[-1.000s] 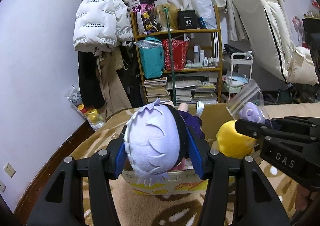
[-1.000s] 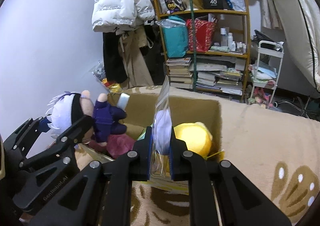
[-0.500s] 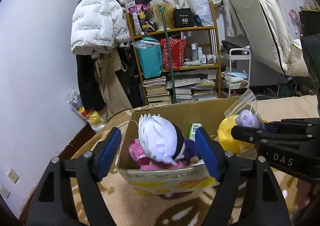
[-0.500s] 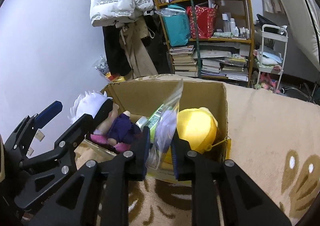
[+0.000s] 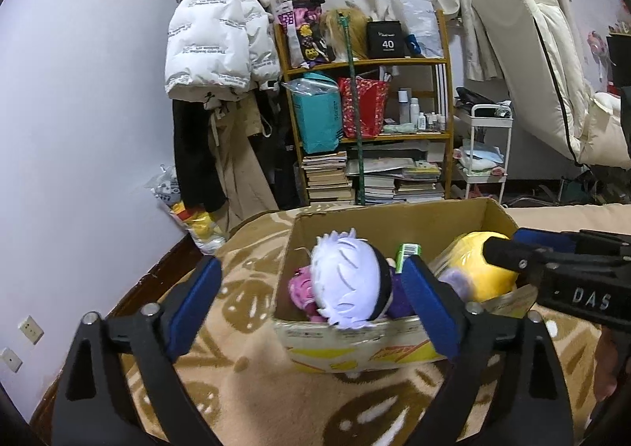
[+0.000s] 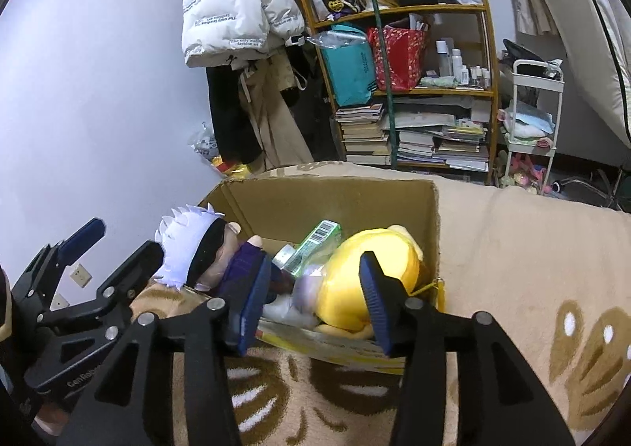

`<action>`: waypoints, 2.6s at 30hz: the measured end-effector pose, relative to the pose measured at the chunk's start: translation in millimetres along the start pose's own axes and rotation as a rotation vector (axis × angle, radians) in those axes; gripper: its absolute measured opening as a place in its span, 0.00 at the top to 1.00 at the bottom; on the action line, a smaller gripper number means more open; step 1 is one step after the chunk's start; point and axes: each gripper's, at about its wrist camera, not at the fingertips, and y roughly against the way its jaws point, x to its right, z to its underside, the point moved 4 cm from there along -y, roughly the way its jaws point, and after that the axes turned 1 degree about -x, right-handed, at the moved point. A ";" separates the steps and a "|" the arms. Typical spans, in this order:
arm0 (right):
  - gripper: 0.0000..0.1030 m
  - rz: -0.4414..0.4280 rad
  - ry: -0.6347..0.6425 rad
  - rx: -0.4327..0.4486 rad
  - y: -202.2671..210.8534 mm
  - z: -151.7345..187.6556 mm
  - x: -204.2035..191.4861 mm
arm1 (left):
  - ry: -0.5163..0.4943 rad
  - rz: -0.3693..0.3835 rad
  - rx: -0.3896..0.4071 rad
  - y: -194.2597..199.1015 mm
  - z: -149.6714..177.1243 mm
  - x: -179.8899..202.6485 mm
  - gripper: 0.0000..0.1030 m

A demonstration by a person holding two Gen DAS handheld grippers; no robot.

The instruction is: Organize soft objects

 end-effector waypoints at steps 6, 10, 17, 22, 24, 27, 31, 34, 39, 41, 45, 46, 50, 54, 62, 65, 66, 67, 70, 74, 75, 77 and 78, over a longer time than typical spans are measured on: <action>0.34 0.034 -0.018 0.032 17.2 -3.2 6.5 | -0.011 -0.020 0.024 14.7 -4.3 -6.4 0.04; 0.23 0.072 -0.022 0.066 35.1 -4.9 8.7 | -0.019 -0.033 0.014 24.9 -1.1 -9.2 0.04; 0.01 0.122 -0.028 0.119 64.7 -6.7 9.3 | -0.044 -0.037 0.019 48.0 -0.4 -12.3 0.04; 0.00 0.142 -0.002 0.127 84.8 -4.7 4.1 | -0.031 -0.041 0.010 63.1 3.1 -17.4 0.03; 0.00 0.143 0.010 0.134 93.0 -3.5 1.6 | -0.030 -0.043 0.007 69.0 5.1 -20.2 0.03; 0.00 0.142 0.016 0.141 103.6 -2.2 -1.2 | -0.023 -0.049 0.030 83.5 4.7 -26.0 0.03; 0.00 0.150 0.033 0.153 117.5 1.3 -5.7 | -0.004 -0.066 0.055 101.7 2.7 -33.8 0.03; 0.00 0.160 0.049 0.163 126.4 3.8 -9.5 | 0.004 -0.081 0.064 113.4 3.4 -40.8 0.03; 0.00 0.178 0.059 0.181 140.5 10.4 -11.8 | 0.018 -0.082 0.064 126.1 5.4 -48.5 0.03; 0.00 0.194 0.073 0.188 145.0 14.0 -13.6 | 0.023 -0.079 0.064 129.5 6.0 -50.4 0.03; 0.00 0.225 0.101 0.203 151.6 18.9 -16.9 | 0.029 -0.076 0.062 131.0 7.2 -52.2 0.03; 0.00 0.228 0.105 0.205 152.2 19.5 -17.1 | 0.029 -0.076 0.062 131.1 7.5 -52.3 0.03; 0.00 0.268 0.134 0.213 151.6 20.9 -17.9 | 0.040 -0.072 0.052 131.3 10.8 -51.9 0.03; 0.00 0.264 0.136 0.201 146.4 23.8 -16.1 | 0.042 -0.067 0.040 128.3 14.1 -49.6 0.03; 0.00 0.257 0.122 0.173 133.7 28.1 -10.6 | 0.031 -0.068 0.017 116.7 18.8 -45.3 0.03; 0.00 0.258 0.122 0.171 132.1 28.3 -10.2 | 0.039 -0.066 0.000 110.7 19.7 -47.7 0.03; 0.00 0.255 0.121 0.172 132.5 27.9 -10.5 | 0.041 -0.069 -0.004 109.4 20.0 -48.1 0.03; 0.00 0.257 0.123 0.174 132.4 28.0 -10.5 | 0.042 -0.070 -0.005 108.7 20.9 -49.3 0.03; 0.00 0.265 0.135 0.175 130.1 29.0 -9.8 | 0.046 -0.074 -0.010 106.0 22.0 -50.6 0.03; 0.00 0.262 0.124 0.167 124.7 30.4 -7.2 | 0.048 -0.075 -0.008 104.7 23.0 -51.8 0.03; 0.00 0.260 0.121 0.162 122.7 30.9 -6.0 | 0.050 -0.074 -0.009 104.1 22.9 -52.0 0.03; 0.00 0.257 0.121 0.156 120.6 31.5 -5.2 | 0.050 -0.072 -0.010 104.1 23.1 -51.8 0.03; 0.00 0.256 0.124 0.155 120.4 32.0 -5.6 | 0.050 -0.072 -0.011 103.7 23.5 -51.7 0.03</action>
